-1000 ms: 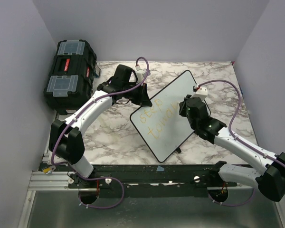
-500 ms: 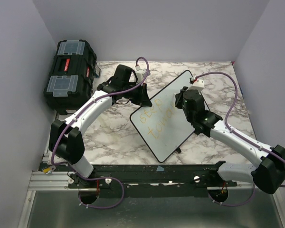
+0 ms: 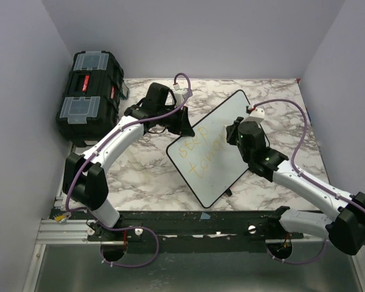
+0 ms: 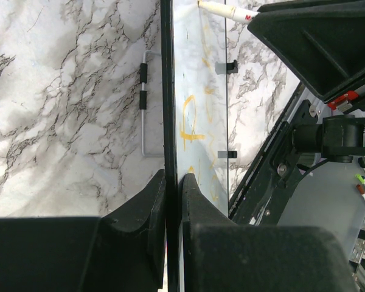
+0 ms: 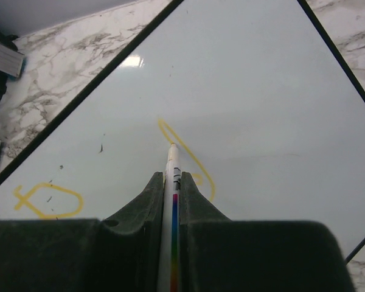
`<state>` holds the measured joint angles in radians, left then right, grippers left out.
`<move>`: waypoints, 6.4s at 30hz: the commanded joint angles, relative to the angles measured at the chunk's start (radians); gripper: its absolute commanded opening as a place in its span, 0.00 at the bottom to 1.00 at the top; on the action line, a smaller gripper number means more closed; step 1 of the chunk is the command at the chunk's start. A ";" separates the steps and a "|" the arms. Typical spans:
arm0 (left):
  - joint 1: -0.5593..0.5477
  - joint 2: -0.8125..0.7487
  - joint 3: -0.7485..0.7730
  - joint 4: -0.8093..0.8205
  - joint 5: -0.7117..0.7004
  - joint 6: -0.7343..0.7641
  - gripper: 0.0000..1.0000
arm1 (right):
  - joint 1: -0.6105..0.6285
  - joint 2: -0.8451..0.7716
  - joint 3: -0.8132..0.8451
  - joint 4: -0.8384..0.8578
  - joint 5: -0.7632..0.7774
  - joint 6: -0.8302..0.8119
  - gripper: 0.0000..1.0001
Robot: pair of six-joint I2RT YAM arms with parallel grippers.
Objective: Write a sentence on the whiteboard
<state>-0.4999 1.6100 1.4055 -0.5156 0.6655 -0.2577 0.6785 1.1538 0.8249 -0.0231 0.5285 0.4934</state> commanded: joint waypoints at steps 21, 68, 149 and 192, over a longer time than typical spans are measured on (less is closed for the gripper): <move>-0.020 -0.042 -0.007 0.031 -0.017 0.101 0.00 | 0.000 -0.093 -0.187 -0.112 -0.011 0.062 0.01; 0.006 -0.013 -0.040 0.057 -0.028 0.107 0.00 | 0.003 -0.365 -0.071 -0.396 -0.411 0.025 0.01; 0.115 0.046 -0.152 0.173 0.051 0.117 0.00 | 0.622 -0.373 -0.334 -0.234 0.254 0.213 0.01; 0.116 0.038 -0.158 0.178 0.062 0.109 0.00 | 0.622 -0.140 -0.310 -0.092 0.160 0.164 0.01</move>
<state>-0.3824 1.6424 1.2648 -0.3721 0.8036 -0.2661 1.2968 0.9855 0.5167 -0.0845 0.7605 0.6716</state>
